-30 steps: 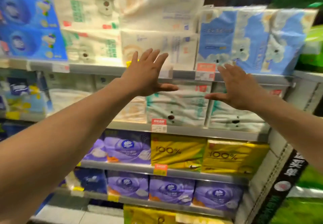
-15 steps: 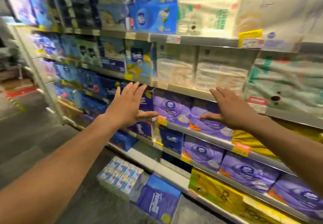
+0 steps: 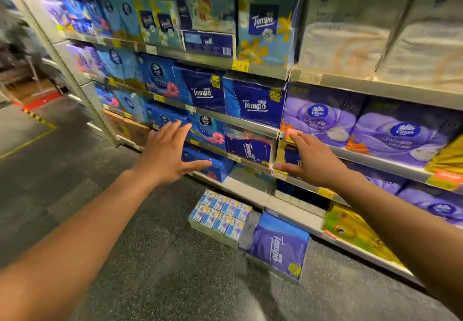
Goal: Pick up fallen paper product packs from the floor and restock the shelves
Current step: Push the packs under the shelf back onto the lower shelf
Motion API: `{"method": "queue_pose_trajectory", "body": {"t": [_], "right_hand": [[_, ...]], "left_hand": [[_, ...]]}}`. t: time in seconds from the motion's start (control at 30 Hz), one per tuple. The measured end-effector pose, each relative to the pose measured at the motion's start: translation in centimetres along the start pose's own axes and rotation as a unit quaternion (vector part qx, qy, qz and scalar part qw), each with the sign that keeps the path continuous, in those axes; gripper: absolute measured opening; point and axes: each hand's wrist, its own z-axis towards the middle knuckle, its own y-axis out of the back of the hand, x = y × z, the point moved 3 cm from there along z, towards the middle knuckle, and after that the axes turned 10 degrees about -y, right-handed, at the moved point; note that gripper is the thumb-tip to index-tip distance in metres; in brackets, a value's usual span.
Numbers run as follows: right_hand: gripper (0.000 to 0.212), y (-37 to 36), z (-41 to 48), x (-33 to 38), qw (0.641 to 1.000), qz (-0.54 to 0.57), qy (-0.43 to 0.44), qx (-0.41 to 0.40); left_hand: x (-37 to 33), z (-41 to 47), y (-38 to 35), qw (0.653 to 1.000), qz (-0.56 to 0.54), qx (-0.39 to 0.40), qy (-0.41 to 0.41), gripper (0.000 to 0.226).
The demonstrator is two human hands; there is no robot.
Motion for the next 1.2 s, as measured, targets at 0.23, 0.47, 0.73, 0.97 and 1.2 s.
{"method": "queue_pose_trajectory", "body": {"t": [0.23,0.47,0.73,0.97,1.2], "right_hand": [[0.116,-6.5,7.3,3.0,0.997,0.018,-0.040,0.057],[0.110,-16.0,19.0,6.3,0.993,0.010,-0.049,0.106],[0.141,-28.9,27.2,8.0,0.986,0.044,-0.104,0.124],[0.129,-44.0,31.8,9.3,0.974,0.041,-0.186,0.122],[0.113,-62.7,34.7,7.0,0.962,0.078,-0.238,0.105]], "left_hand": [[6.3,6.6,-7.6,0.996,-0.033,0.073,-0.029,0.123],[14.7,15.0,-14.9,0.991,-0.053,0.119,-0.028,0.126],[22.3,24.0,-25.9,0.982,-0.074,0.162,-0.059,0.119],[26.8,30.9,-40.6,0.968,-0.081,0.182,-0.155,0.113],[31.2,34.6,-59.8,0.965,-0.085,0.182,-0.170,0.111]]}}
